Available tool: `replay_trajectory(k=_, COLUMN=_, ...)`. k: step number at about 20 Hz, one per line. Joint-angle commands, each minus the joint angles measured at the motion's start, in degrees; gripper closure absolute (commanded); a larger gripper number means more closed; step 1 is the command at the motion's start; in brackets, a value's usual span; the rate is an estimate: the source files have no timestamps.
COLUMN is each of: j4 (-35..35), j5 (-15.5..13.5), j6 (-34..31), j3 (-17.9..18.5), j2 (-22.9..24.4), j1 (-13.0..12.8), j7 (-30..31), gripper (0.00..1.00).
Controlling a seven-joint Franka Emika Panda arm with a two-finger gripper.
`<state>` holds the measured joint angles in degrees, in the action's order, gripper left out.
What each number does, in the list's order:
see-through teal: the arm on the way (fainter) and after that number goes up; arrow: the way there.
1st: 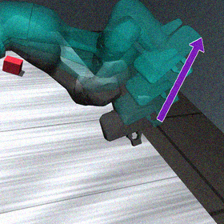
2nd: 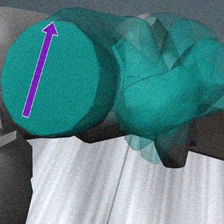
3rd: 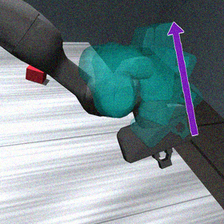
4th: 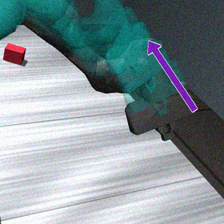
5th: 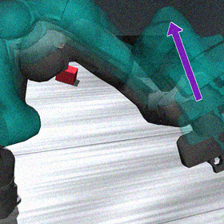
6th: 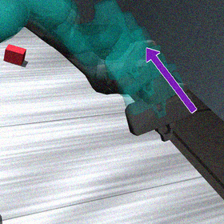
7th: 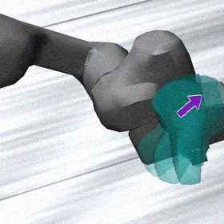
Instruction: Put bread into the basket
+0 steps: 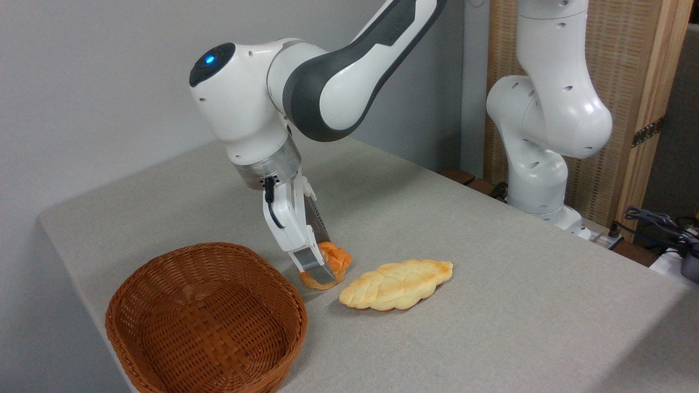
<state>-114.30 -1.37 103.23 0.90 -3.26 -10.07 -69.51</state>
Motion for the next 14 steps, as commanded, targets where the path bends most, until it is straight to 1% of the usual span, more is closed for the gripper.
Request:
replay_trajectory(k=1, j4=-0.31, j5=1.02, j6=1.18, j3=0.07, j2=0.09, j1=-0.48, j7=-0.98, gripper=0.41)
replay_trajectory(k=2, j4=-0.31, j5=1.02, j6=1.18, j3=0.07, j2=0.09, j1=-0.48, j7=-0.89, gripper=0.53)
replay_trajectory(k=4, j4=-0.31, j5=1.11, j6=1.18, j3=0.07, j2=0.09, j1=-0.48, j7=-0.89, gripper=0.59)
replay_trajectory(k=14, j4=-0.31, j5=1.02, j6=1.09, j3=-0.02, j2=0.18, j1=-0.57, j7=-0.89, gripper=0.6)
